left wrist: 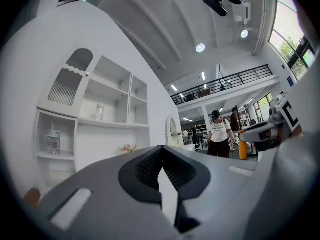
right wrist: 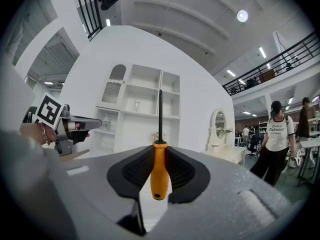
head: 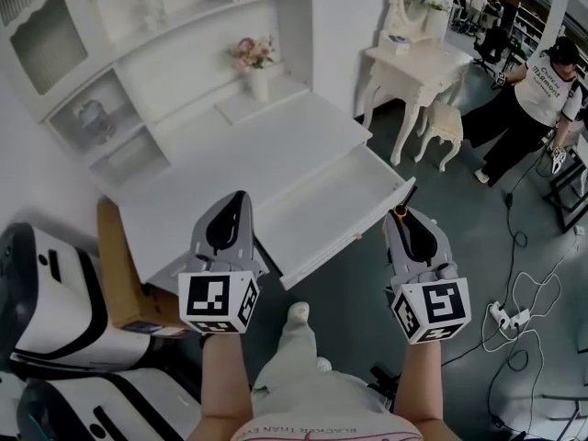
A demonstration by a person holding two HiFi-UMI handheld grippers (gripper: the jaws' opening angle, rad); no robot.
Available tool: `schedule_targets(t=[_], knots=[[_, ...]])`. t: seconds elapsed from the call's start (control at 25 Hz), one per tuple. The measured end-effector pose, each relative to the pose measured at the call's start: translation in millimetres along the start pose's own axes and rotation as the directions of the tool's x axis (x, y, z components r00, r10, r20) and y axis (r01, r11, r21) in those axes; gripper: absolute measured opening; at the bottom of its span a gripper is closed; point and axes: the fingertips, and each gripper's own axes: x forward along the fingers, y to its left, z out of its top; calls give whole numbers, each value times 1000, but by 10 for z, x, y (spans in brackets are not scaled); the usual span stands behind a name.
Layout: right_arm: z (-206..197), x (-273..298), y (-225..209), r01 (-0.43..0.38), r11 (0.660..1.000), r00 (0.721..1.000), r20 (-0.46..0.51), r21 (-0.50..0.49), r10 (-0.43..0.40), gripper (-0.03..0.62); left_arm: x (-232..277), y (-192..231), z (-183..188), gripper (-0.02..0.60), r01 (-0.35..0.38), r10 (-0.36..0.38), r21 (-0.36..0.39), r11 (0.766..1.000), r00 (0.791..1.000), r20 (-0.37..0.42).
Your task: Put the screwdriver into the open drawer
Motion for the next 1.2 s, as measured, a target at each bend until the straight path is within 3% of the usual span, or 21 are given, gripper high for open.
schedule_targets(t=[0.56,1.2], knots=[[-45,1150,-199,10,1000,999,-35,-12,-10,74,1076,544,-228,20,16,-16,-45,999,1000,-9],[-94,2224,-532,76,997,993,-94,-12,-76,74,2182,1040,-440,20,61,-63,-53,997,997,-41]])
